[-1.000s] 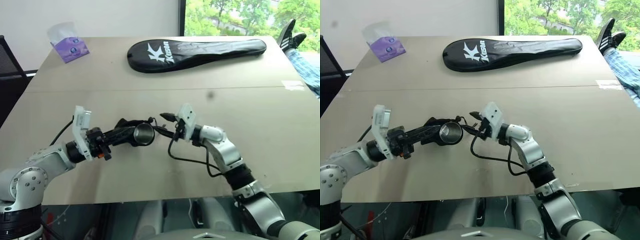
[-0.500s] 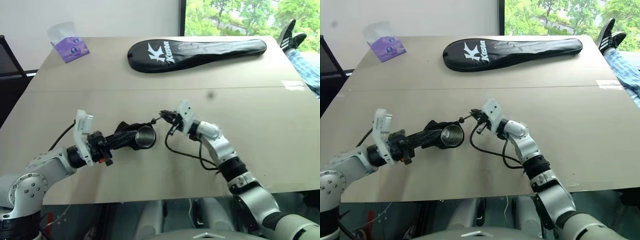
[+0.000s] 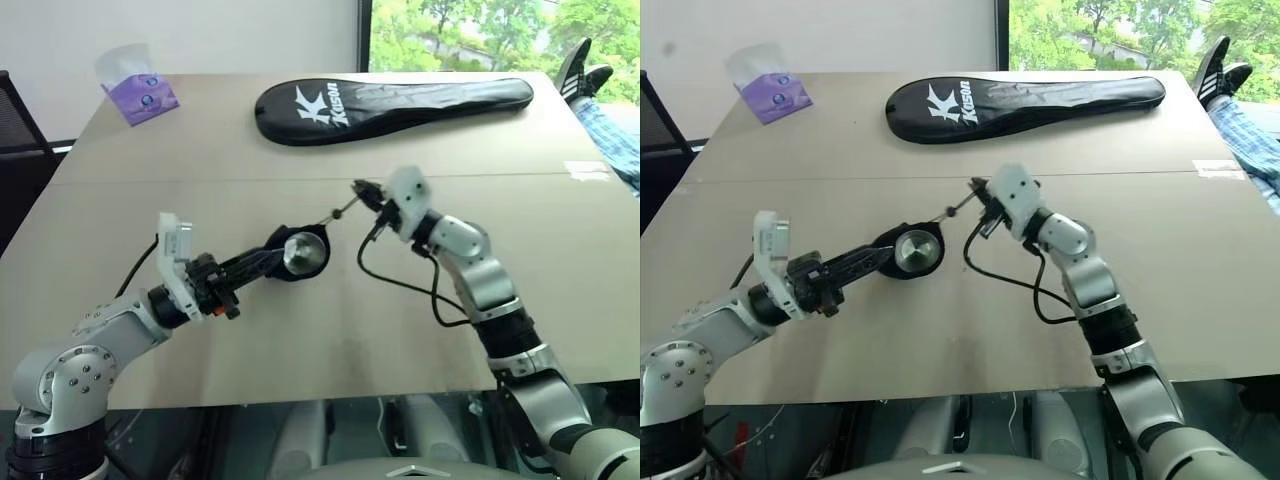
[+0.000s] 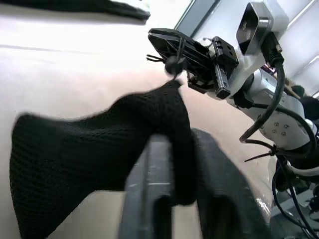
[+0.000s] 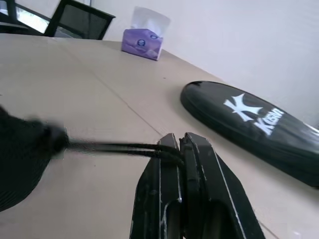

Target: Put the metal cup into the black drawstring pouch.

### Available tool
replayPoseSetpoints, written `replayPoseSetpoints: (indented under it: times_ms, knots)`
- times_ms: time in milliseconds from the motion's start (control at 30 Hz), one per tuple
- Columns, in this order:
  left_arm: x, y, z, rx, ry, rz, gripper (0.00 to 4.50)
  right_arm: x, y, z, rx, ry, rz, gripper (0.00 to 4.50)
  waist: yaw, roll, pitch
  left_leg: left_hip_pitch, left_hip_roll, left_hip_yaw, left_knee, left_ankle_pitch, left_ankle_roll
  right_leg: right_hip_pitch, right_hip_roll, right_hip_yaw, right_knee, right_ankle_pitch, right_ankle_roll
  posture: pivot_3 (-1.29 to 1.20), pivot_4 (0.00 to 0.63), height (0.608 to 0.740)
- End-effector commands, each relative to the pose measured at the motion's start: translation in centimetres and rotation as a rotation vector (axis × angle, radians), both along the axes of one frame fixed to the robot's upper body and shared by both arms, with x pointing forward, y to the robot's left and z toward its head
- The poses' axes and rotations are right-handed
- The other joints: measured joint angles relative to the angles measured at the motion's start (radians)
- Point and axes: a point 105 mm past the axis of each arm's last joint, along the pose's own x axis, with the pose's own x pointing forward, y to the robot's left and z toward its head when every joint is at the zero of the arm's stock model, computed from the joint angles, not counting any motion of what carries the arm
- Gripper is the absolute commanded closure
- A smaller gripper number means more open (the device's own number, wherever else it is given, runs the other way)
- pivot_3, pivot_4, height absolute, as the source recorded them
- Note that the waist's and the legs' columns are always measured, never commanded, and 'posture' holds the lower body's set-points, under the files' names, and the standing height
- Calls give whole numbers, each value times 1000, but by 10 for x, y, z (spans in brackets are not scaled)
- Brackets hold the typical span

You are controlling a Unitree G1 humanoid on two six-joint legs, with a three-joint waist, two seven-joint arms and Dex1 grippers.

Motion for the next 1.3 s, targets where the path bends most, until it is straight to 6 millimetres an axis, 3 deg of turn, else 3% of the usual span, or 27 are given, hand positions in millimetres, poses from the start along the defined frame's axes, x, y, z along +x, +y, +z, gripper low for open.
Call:
replayPoseSetpoints:
  times_ms: [33,133,200,400,733,1000,1267,1300]
  knots:
    - [2,-1,12,-27,-47,-11,2264,-7,-4,32,16,-91,-4,4500,0,0,0,0,0,0,0,0,0,0,0,0,0,0,0,0,150,740]
    - [2,0,10,-19,-37,-11,789,-10,-6,37,2,-108,-6,4500,-4,0,0,0,0,0,0,0,0,0,0,0,0,0,0,0,150,740]
    - [2,2,9,-3,-41,0,32,-12,-7,42,2,-117,-7,4500,-3,0,0,0,0,0,0,0,0,0,1,0,0,0,0,0,150,740]
    - [5,-3,17,40,-92,-16,32,-19,-7,60,-9,-171,0,4500,-1,0,0,0,0,0,0,0,0,0,0,0,0,0,0,0,150,740]
    - [32,-60,65,34,-322,-109,32,-38,1,91,-145,-299,71,4500,8,0,0,-1,0,0,1,0,0,0,1,-2,0,0,0,0,150,740]
    - [51,-105,66,46,-406,-200,32,-47,8,97,-218,-338,110,4500,2,0,0,-1,0,1,1,0,0,0,2,-3,0,0,0,0,150,740]
    - [62,-111,70,20,-429,-208,32,-51,10,98,-224,-344,115,4500,3,0,0,-1,0,1,1,0,0,0,2,-3,0,0,0,0,150,740]
    - [61,-112,69,26,-430,-218,546,-51,10,99,-224,-344,115,4500,3,0,0,-1,0,1,1,0,0,0,2,-3,0,0,0,0,150,740]
